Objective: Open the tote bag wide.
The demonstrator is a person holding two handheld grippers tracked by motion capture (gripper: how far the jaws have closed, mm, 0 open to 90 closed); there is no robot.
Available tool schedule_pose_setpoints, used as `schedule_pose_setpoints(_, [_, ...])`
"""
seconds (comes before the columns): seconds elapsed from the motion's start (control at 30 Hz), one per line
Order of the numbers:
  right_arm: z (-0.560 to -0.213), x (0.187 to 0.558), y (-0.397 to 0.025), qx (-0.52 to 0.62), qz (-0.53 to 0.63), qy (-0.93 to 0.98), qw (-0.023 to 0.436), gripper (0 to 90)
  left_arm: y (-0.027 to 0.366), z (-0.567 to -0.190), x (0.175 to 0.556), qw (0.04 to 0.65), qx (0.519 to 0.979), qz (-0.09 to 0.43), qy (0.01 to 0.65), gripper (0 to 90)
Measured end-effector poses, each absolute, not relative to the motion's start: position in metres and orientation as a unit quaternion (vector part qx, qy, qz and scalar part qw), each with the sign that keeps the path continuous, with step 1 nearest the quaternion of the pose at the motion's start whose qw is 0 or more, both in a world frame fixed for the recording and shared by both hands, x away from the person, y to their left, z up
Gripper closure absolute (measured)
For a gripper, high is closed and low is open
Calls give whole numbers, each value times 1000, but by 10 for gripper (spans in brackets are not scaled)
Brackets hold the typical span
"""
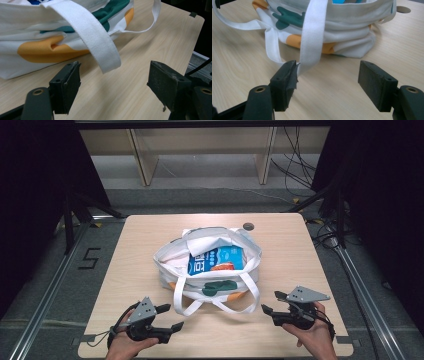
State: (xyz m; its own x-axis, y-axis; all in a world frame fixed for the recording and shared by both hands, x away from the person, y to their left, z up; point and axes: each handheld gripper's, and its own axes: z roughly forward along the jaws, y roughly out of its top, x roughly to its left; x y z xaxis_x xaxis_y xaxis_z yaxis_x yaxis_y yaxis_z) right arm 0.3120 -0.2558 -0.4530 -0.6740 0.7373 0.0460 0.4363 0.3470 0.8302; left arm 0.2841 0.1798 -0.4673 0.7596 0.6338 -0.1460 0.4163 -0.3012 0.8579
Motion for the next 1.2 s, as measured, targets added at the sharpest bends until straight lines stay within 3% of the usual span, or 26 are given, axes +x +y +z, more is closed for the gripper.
schedule_pose_setpoints(0.43, [-463,294,-257,381,435,802,151,283,181,-478,277,486,803,116,325,210])
schedule_pose_setpoints(0.77, [-471,283,-256,357,420,818,165,280,174,-485,272,472,814,119,317,195])
schedule_pose_setpoints(0.9, [-474,275,-255,375,415,817,142,280,173,-487,270,480,808,121,320,195])
schedule_pose_setpoints(0.93, [-476,277,-257,359,419,819,160,280,173,-488,269,473,812,123,319,195])
schedule_pose_setpoints(1.2, [-482,270,-258,352,412,825,159,279,170,-488,266,463,827,129,292,195])
